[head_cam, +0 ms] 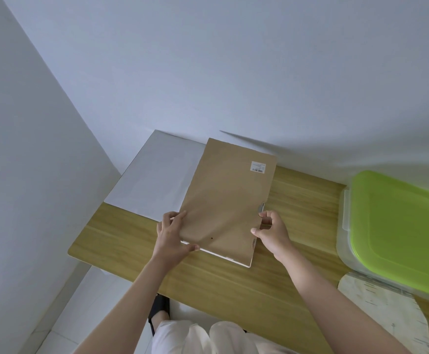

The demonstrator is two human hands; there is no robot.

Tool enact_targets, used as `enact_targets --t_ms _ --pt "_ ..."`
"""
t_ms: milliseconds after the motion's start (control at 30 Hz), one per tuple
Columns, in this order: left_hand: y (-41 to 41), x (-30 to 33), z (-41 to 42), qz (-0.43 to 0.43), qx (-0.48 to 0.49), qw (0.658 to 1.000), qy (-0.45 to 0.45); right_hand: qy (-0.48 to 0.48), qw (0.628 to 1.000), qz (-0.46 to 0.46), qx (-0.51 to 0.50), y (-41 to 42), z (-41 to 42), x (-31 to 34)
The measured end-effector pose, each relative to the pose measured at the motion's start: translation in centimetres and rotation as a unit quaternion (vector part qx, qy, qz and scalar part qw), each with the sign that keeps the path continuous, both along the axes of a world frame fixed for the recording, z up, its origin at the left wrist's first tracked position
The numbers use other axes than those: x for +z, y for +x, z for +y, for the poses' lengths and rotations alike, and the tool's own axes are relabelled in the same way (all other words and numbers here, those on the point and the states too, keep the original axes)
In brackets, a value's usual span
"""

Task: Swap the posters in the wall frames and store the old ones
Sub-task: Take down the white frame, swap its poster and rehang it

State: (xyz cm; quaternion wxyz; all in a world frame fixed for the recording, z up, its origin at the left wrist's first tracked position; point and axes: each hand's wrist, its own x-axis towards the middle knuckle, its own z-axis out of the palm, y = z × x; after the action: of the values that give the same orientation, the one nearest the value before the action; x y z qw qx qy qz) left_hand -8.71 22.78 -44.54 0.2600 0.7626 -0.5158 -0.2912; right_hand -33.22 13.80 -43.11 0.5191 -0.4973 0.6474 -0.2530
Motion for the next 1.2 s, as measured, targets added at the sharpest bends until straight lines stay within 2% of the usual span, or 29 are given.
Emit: enact_targets --t_ms 400,800,1000,1200 --pt "1.9 0.9 -1.1 -0.016 -0.016 1.0 0.009 0.007 0.999 0.05 -0.003 1.9 -1.3 0.5" --pt "3.0 1.4 -1.7 0.015 -0.013 1.0 -0.025 -0.033 0.998 0.031 -0.032 3.0 -1.4 1.4" --pt "2.4 2.8 -1.4 0.017 -0.019 0.997 -0.067 -0.047 0.997 -0.004 -0.065 2.4 -1.3 2.2" --pt "-1.4 4.3 0.0 0.032 -0.058 0.994 -0.086 -0.061 0.989 0.003 -0.133 -1.3 0.1 1.6"
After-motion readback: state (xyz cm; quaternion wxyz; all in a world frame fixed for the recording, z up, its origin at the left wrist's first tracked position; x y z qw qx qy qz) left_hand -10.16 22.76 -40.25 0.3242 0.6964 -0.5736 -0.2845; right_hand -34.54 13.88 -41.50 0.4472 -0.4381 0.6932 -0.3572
